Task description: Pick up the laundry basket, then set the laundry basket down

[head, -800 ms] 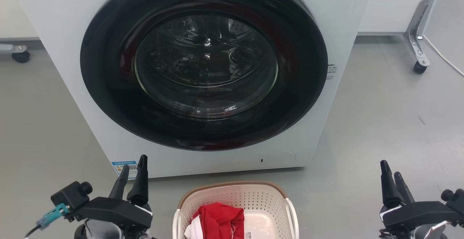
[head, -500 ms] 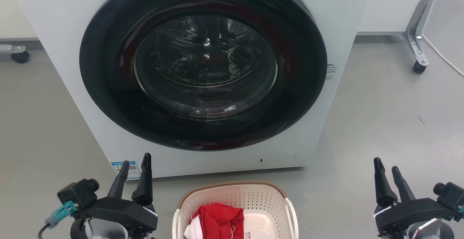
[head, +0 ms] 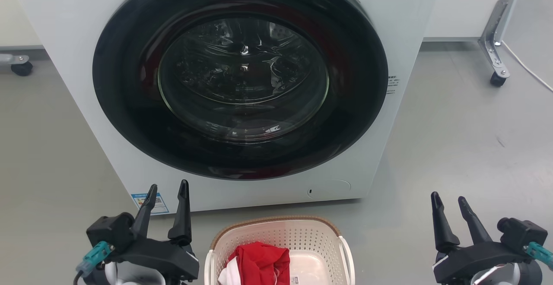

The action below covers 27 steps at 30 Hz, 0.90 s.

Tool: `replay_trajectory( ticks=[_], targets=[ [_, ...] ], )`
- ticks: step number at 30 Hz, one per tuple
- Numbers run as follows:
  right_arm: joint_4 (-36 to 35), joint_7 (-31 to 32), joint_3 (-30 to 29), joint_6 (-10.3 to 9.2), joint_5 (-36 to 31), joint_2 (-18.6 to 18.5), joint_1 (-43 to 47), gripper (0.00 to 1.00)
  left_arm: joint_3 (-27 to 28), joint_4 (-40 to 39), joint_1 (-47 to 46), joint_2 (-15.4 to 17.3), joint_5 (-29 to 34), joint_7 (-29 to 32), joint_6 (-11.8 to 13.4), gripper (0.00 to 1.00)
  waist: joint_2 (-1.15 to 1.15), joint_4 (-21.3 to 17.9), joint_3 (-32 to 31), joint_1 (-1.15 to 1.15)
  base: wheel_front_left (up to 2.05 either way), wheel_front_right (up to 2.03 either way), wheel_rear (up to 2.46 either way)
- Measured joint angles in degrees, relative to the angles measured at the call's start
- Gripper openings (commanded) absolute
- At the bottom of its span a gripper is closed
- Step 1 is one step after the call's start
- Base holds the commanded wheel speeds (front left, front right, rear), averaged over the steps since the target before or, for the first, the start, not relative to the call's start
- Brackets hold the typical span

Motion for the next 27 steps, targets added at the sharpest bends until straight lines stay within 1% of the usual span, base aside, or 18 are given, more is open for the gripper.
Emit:
replay_trajectory(
  ticks=[13,16,22,27],
  targets=[
    [0.4,-2.8,2.6,-0.58,-10.2,-0.6,0.0,1.0,0.0,-0.5,1.6,-0.8,11.0,-2.7,1.7,1.0,0.0,0.1,0.0,0.0,0.0,0.0,0.0],
    [0.5,-3.4,3.1,-0.99,-12.3,-0.7,0.0,1.0,-0.1,-0.6,2.2,-0.9,13.2,-3.2,2.2,1.0,0.0,0.0,0.0,0.0,0.0,0.0,0.0],
    [0.7,-4.6,3.8,-1.08,-17.0,-1.1,0.0,1.0,-0.3,-1.3,2.4,-1.0,18.7,-4.7,3.2,1.0,0.0,0.0,0.0,0.0,0.0,0.0,0.0],
    [0.8,-4.8,3.4,-1.26,-17.4,-1.1,0.0,1.0,0.0,-1.4,2.6,-1.3,19.2,-4.7,3.2,1.0,0.0,0.0,0.1,0.0,0.0,0.0,0.0]
  ],
)
